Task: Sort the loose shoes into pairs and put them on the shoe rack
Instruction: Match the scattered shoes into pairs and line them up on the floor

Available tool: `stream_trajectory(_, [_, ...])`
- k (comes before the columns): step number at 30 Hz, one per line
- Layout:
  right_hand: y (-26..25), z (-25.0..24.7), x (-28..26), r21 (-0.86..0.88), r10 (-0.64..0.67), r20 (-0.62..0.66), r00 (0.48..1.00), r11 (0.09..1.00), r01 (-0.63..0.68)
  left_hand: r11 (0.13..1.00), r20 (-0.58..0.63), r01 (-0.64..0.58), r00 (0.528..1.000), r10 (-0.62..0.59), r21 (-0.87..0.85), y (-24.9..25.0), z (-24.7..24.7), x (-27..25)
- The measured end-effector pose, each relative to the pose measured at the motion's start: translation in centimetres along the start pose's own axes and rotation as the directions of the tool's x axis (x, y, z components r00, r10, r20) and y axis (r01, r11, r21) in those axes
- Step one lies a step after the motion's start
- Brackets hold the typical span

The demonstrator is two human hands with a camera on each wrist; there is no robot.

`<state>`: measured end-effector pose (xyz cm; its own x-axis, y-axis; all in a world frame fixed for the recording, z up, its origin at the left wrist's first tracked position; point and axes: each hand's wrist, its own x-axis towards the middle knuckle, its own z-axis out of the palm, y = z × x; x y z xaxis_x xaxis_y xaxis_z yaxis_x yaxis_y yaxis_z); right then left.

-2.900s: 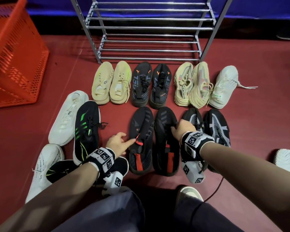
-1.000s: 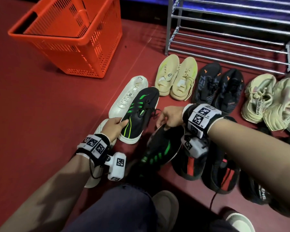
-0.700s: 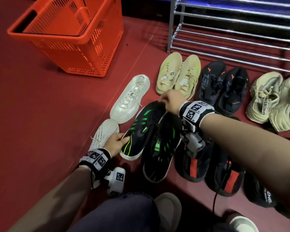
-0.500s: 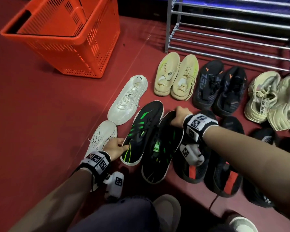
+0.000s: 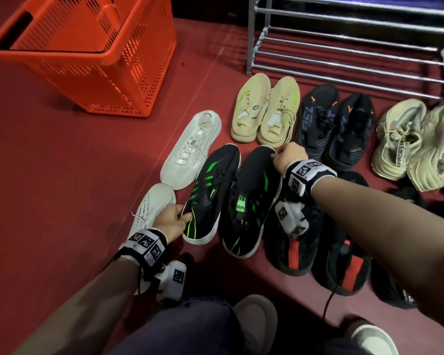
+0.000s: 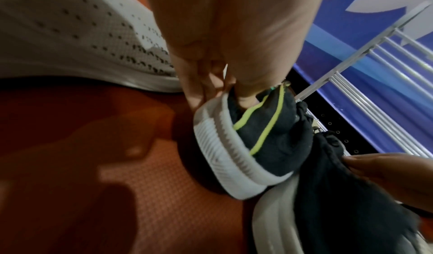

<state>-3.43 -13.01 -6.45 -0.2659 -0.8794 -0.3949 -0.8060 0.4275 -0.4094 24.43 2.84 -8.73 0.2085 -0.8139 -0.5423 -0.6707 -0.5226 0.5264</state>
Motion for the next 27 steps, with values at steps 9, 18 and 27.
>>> stream_trajectory(9, [1.5,0.8,-0.4,-0.042,-0.089,0.071,0.994,0.995,0.092,0.987,0.022,-0.075,0.997,0.073,0.142,1.3,0.3,1.5])
stream_trajectory(18, [-1.2,2.7,-3.2,-0.084,-0.291,0.08,0.954,0.951,0.297,0.98,-0.372,-0.097,0.915,0.157,0.175,0.6,-1.0,0.3])
stream_trajectory(27, [-8.1,4.6,-6.7,-0.114,-0.479,0.239,0.845,0.85,0.514,0.89,-0.179,0.417,0.905,-0.387,0.182,-0.9,-4.1,-1.8])
